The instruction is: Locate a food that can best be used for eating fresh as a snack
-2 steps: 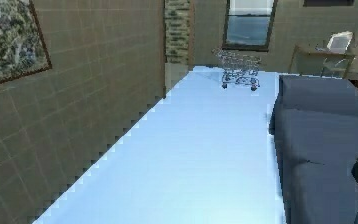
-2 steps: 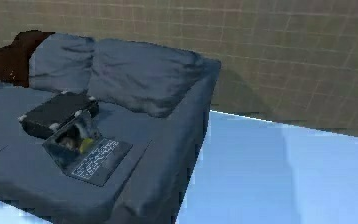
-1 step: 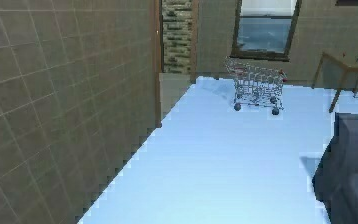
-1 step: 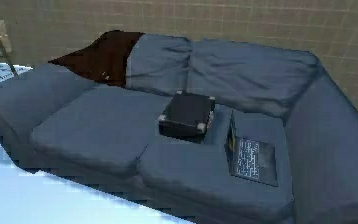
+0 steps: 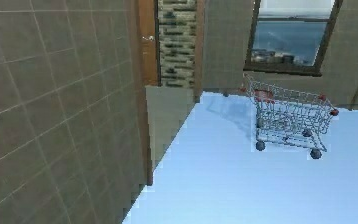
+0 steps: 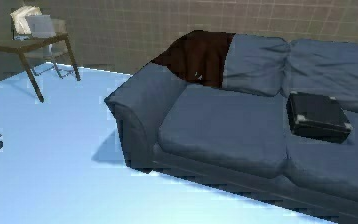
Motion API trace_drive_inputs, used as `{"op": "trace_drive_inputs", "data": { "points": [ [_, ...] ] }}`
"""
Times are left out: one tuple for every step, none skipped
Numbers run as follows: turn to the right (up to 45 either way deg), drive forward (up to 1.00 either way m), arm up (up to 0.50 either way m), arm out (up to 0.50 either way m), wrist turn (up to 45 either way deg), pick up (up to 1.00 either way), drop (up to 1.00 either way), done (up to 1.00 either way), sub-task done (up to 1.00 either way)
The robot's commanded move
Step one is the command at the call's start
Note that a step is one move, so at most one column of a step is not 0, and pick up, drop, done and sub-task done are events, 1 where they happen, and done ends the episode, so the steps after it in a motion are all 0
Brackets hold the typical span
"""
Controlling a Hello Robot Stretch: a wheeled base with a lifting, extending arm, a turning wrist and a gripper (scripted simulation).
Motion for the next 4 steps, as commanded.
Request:
{"op": "trace_drive_inputs", "data": {
  "points": [
    [3.0,0.0,0.0,0.0,0.0,0.0,0.0,0.0,0.0],
    [0.0,1.0,0.0,0.0,0.0,0.0,0.0,0.0,0.0],
    [3.0,0.0,0.0,0.0,0.0,0.0,0.0,0.0,0.0],
    [45.0,0.0,0.0,0.0,0.0,0.0,0.0,0.0,0.0]
  ]
}}
